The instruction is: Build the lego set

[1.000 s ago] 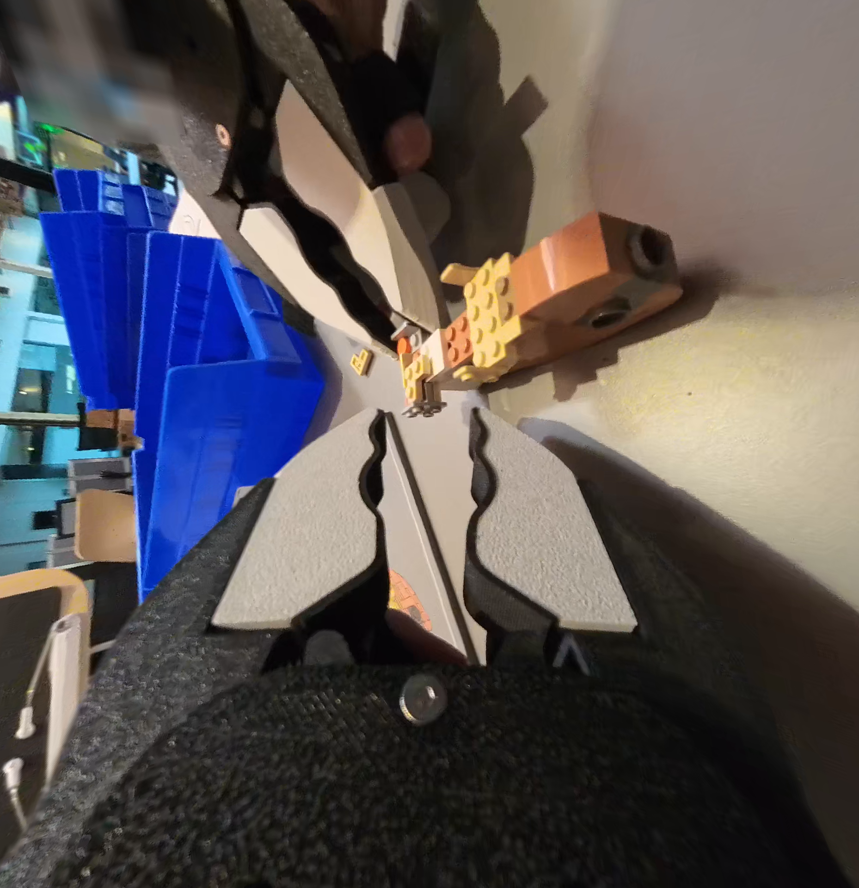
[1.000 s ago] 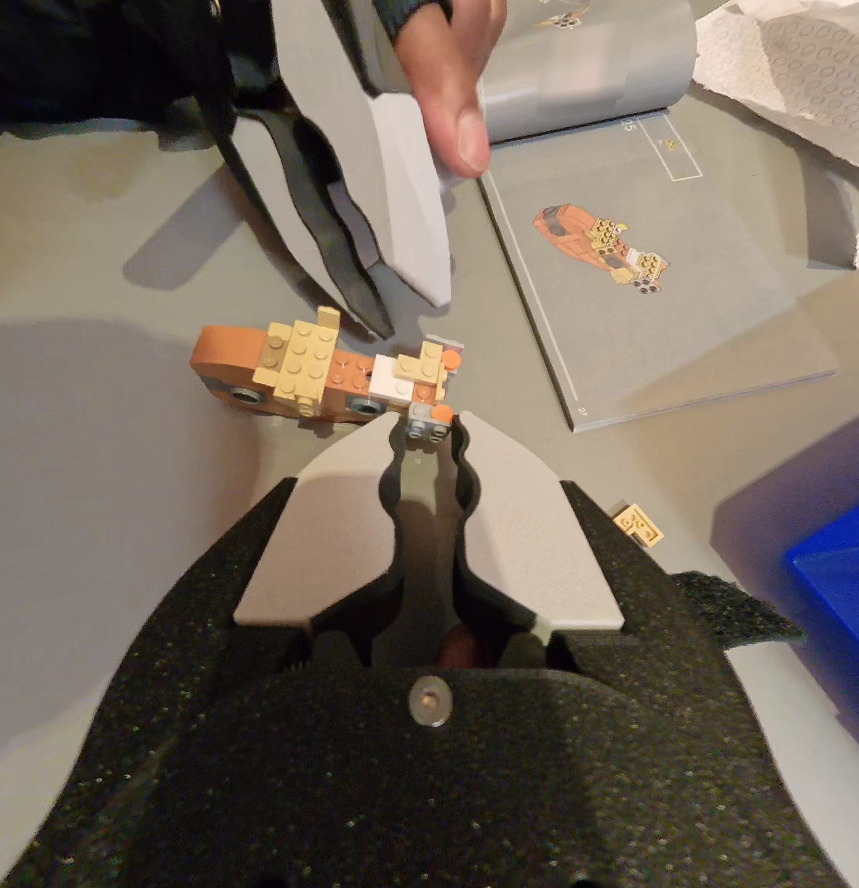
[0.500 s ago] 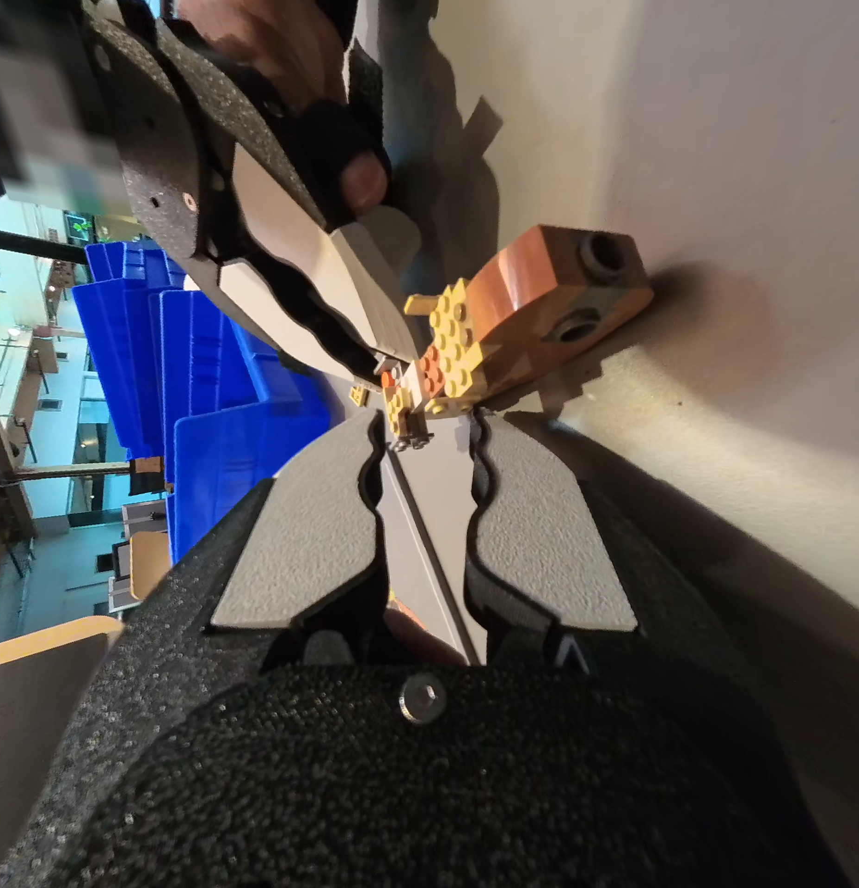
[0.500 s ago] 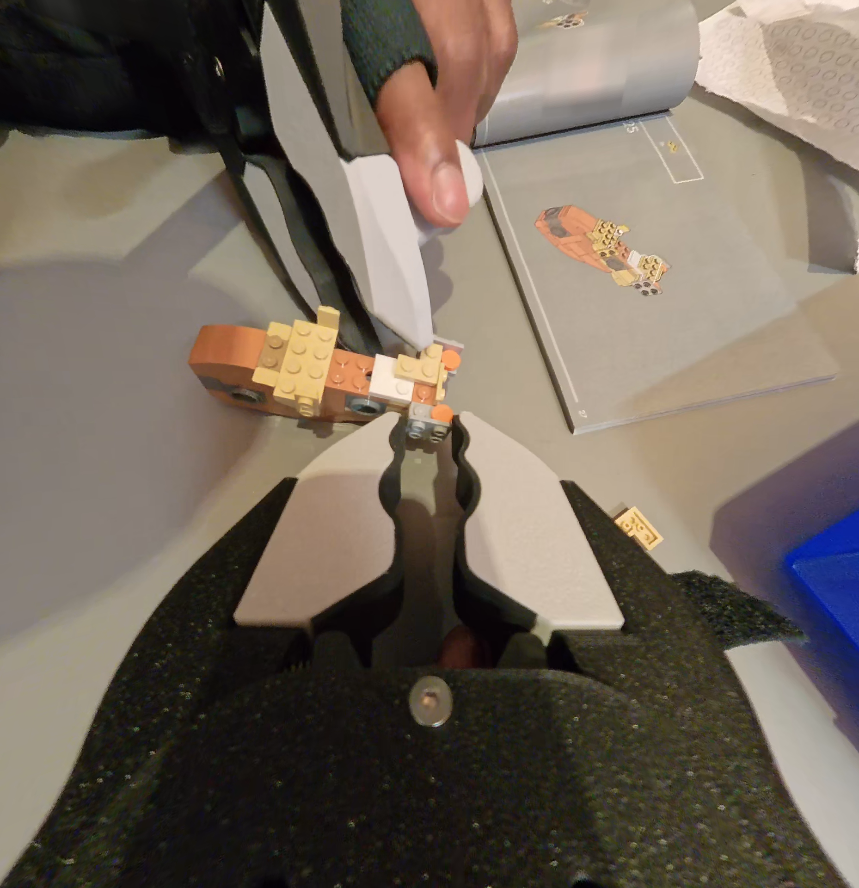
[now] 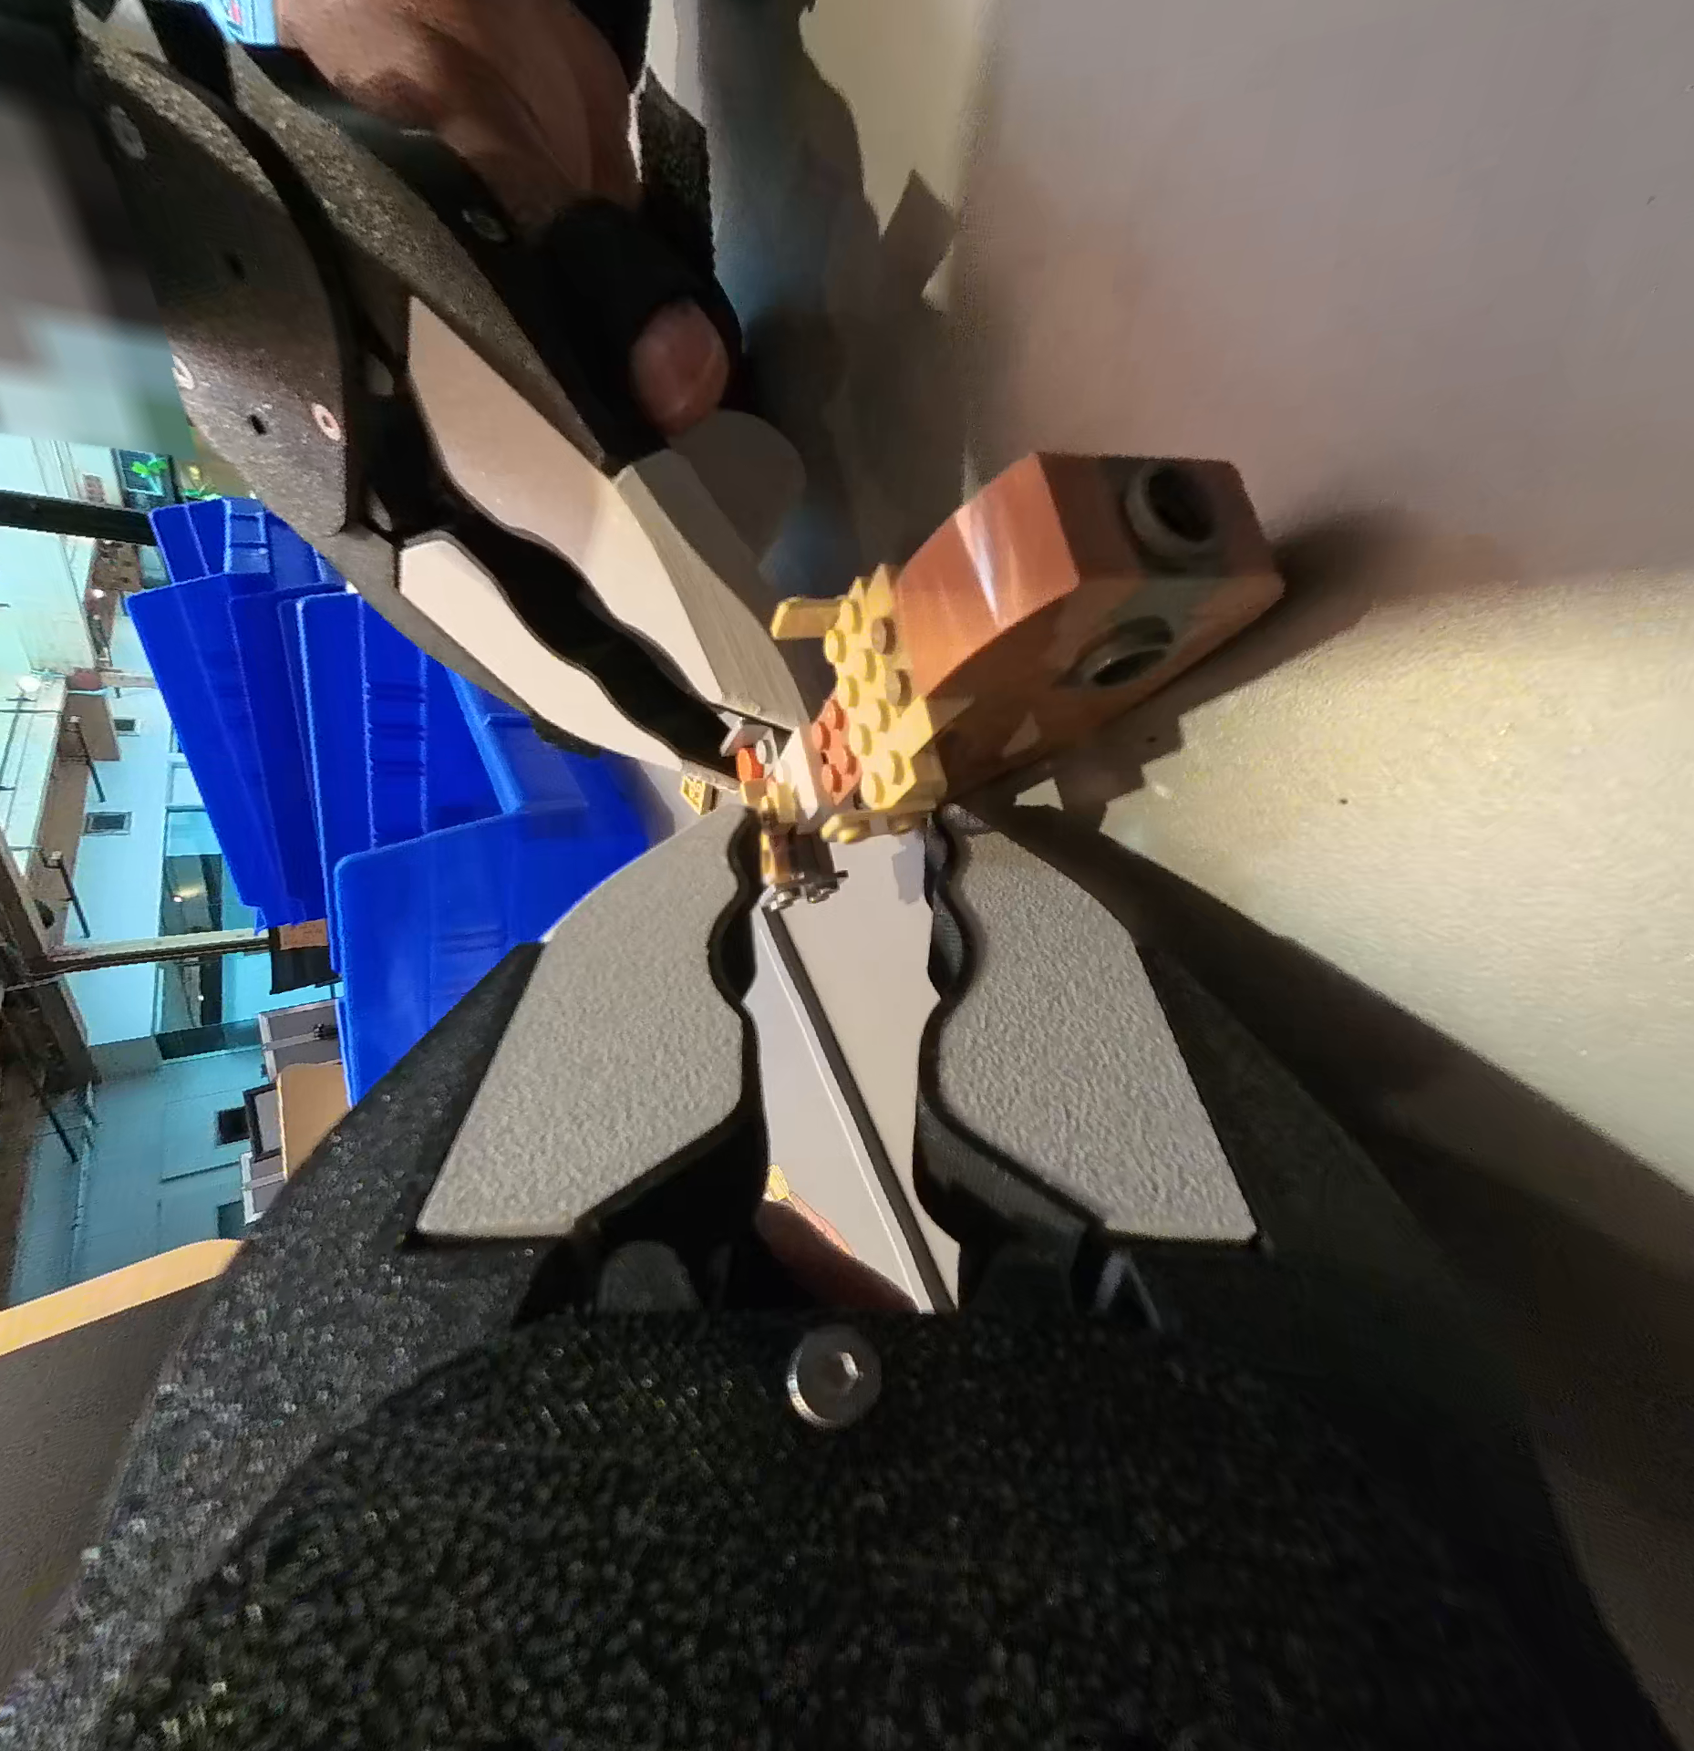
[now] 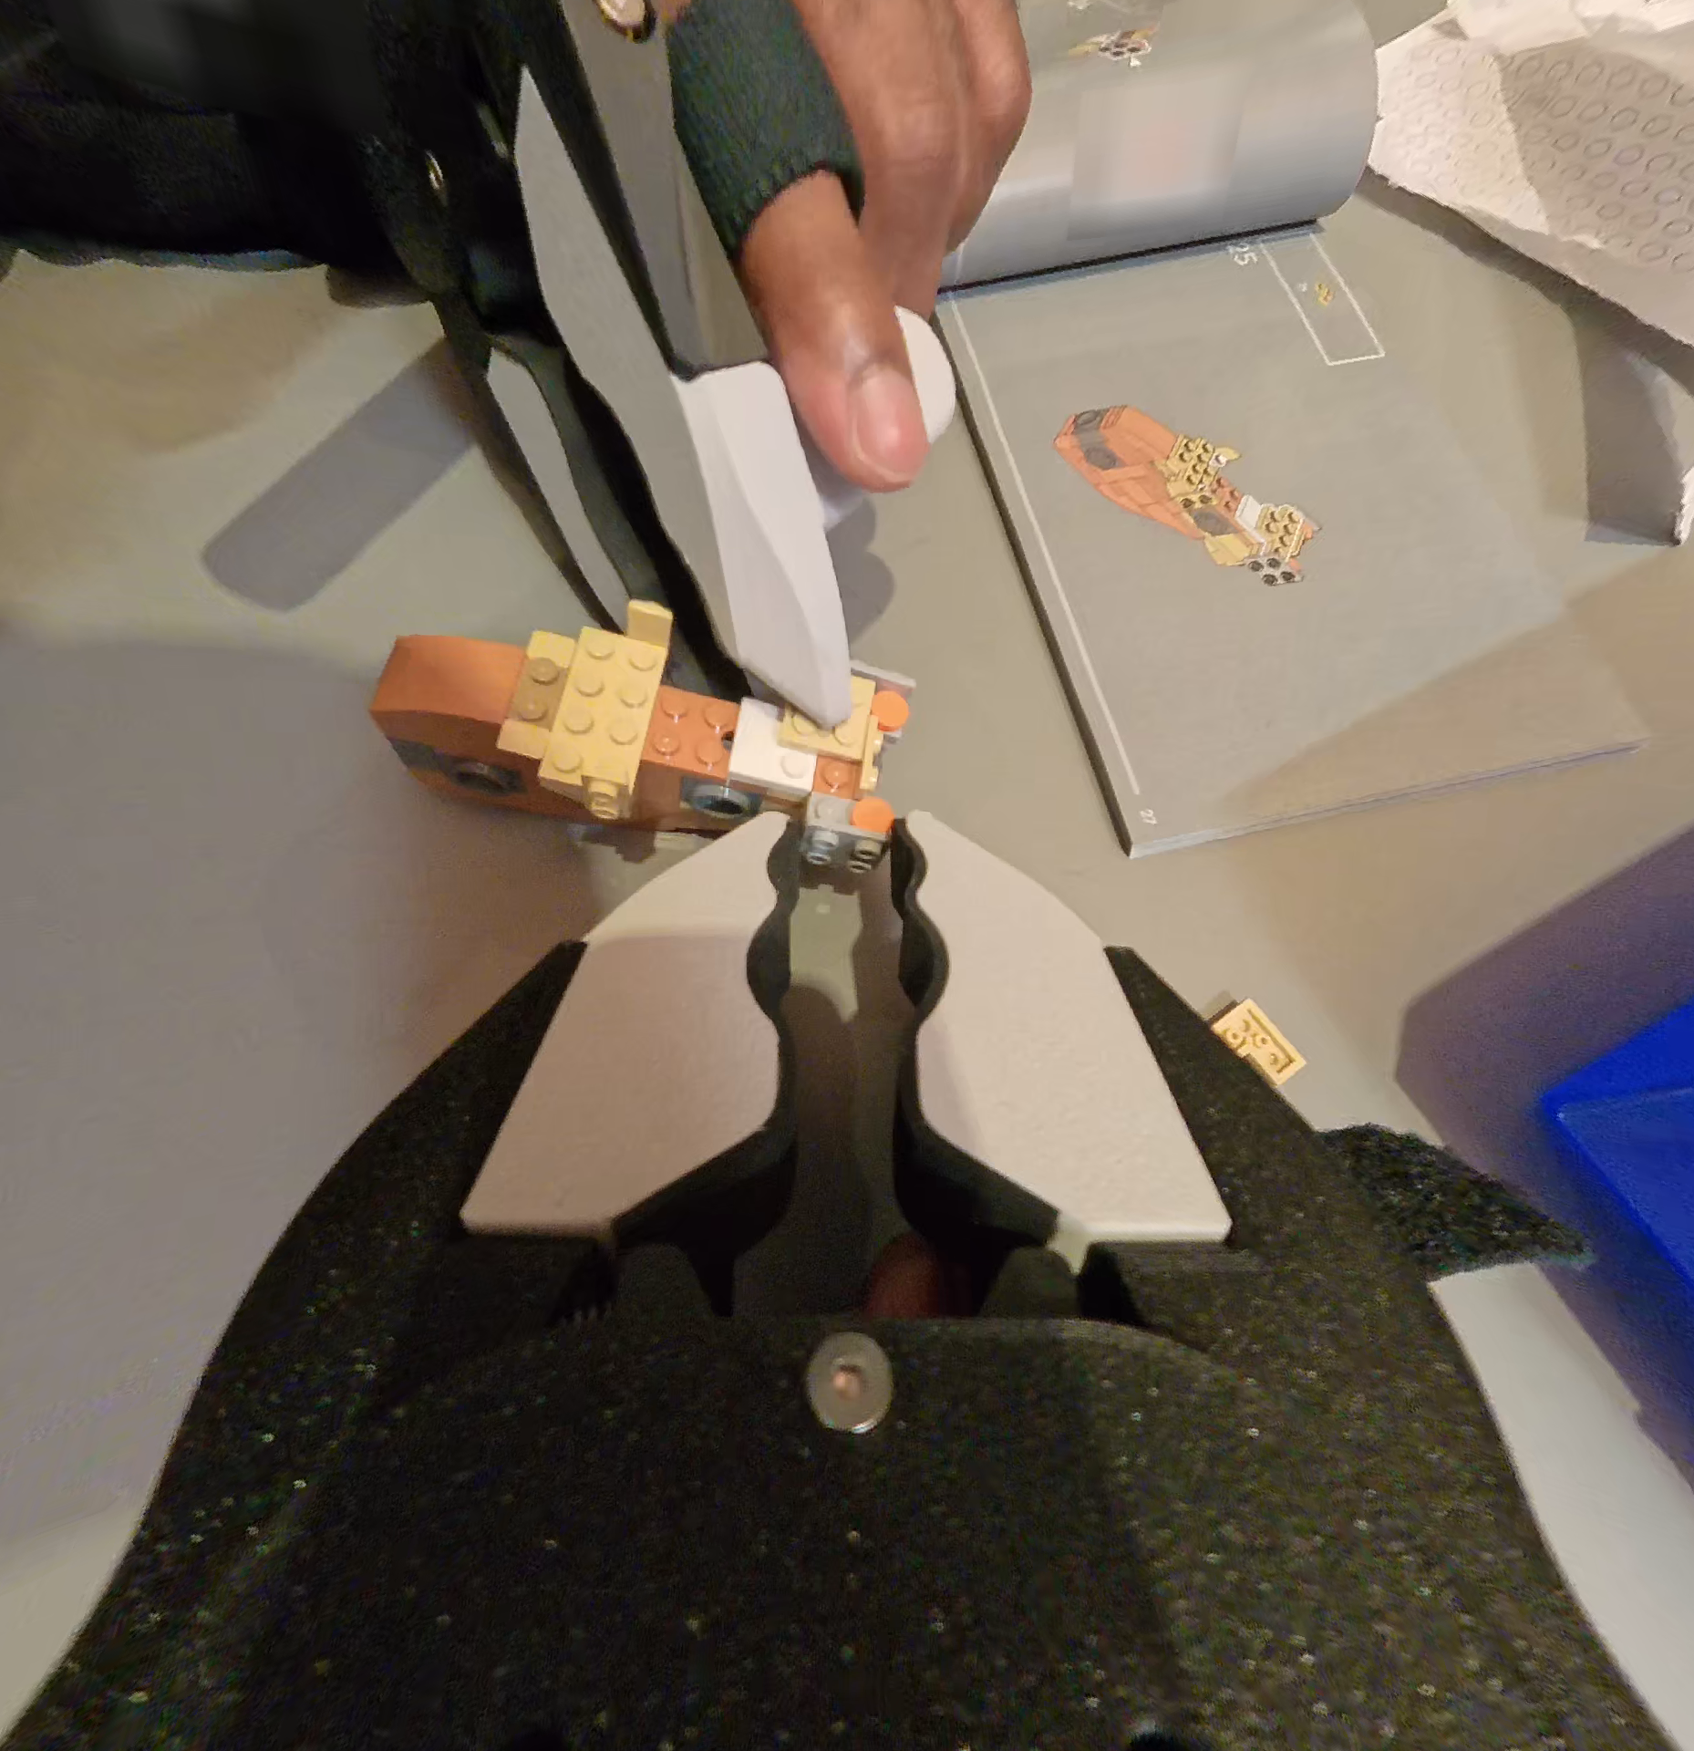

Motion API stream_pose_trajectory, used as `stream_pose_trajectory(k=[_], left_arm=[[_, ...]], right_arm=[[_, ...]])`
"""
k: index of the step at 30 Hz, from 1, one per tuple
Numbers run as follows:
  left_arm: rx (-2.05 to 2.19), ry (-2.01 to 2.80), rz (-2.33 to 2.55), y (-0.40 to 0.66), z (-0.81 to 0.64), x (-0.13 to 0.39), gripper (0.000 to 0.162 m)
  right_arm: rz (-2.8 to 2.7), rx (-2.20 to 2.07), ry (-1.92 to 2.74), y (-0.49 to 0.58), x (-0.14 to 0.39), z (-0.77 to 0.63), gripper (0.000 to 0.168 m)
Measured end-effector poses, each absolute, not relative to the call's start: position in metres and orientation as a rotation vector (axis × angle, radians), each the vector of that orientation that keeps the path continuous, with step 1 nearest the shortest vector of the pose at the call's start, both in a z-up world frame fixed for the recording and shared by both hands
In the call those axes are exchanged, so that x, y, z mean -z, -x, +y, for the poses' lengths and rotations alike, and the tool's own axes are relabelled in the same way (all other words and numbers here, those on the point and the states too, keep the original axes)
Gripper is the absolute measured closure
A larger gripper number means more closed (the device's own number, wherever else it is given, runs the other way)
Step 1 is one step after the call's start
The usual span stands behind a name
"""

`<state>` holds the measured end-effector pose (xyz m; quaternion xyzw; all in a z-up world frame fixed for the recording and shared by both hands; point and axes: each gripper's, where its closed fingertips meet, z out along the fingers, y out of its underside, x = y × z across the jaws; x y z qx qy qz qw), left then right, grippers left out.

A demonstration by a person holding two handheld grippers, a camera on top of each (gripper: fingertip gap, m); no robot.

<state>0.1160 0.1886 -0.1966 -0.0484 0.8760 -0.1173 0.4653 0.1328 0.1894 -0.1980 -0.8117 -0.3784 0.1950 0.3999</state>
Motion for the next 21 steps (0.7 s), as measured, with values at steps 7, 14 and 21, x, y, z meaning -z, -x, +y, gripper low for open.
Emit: stream_pose_trajectory(k=[7,14,21], left_arm=[[0.297,0.129,2.154,-0.1160,0.1871,0.1979,0.131],[0.318,0.162,2.132,-0.1164,0.1869,0.1972,0.132],[0.336,0.187,2.091,-0.1163,0.1865,0.1971,0.132]], right_arm=[[-0.969,-0.485,2.056,-0.1320,0.1994,0.1887,0.150],[-0.968,-0.482,2.056,-0.1318,0.1996,0.1887,0.150],[-0.966,-0.479,2.053,-0.1316,0.1993,0.1889,0.150]])
